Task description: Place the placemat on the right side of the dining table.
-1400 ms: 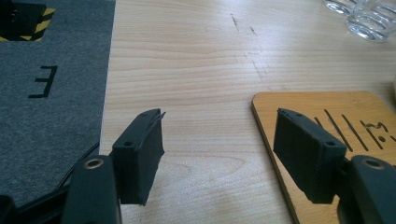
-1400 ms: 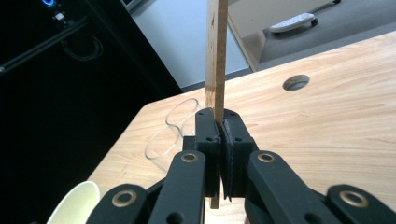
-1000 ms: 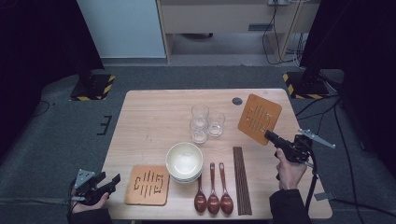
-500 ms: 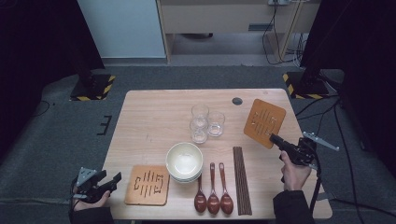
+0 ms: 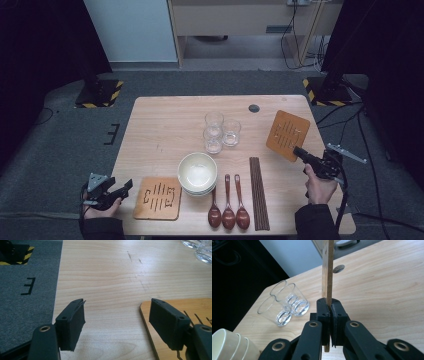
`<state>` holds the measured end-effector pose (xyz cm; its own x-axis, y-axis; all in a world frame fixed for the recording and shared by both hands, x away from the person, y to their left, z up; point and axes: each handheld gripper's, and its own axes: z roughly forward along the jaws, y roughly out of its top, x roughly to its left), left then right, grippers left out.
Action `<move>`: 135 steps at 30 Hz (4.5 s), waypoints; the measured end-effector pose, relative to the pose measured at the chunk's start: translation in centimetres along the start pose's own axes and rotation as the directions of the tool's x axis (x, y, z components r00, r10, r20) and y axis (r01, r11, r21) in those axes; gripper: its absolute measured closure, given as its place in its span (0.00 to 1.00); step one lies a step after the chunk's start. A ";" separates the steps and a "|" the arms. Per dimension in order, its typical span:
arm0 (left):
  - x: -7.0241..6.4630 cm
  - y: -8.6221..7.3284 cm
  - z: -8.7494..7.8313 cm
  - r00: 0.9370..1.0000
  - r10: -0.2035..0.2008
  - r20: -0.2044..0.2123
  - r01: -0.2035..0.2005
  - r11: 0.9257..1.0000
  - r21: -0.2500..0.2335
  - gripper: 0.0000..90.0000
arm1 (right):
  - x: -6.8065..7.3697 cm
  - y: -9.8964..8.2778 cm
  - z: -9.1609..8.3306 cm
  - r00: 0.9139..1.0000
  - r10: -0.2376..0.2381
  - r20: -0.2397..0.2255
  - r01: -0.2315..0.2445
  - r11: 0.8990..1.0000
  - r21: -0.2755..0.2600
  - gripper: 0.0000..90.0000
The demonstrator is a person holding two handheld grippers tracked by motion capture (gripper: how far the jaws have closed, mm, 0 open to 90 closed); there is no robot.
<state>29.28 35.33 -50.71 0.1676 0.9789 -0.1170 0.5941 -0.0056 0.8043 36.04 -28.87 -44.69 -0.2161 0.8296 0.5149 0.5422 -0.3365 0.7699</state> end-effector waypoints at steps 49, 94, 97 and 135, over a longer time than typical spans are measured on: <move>-0.5 1.3 4.4 0.999 0.043 0.012 -0.044 0.998 0.054 0.28 | -3.5 -1.4 0.8 0.996 0.066 0.052 -0.070 0.993 0.093 0.97; -0.4 1.2 4.4 0.999 0.050 0.010 -0.050 0.997 0.064 0.28 | -4.3 -2.0 1.2 0.991 0.059 0.117 -0.070 0.993 0.098 0.83; -0.4 1.2 4.4 0.999 0.050 0.011 -0.050 0.997 0.065 0.28 | -4.4 -2.0 1.3 0.991 0.062 0.119 -0.075 0.992 0.101 0.82; -0.4 1.1 4.5 0.998 0.057 0.008 -0.057 0.995 0.084 0.28 | -5.3 -2.4 2.1 0.982 0.006 0.189 -0.034 0.989 0.145 0.68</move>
<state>33.41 34.04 -52.41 0.2077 0.9752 -0.0760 0.6476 -0.0788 0.7579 37.59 -31.52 -50.02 -0.0556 0.8968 0.4389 0.6614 -0.2963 0.6891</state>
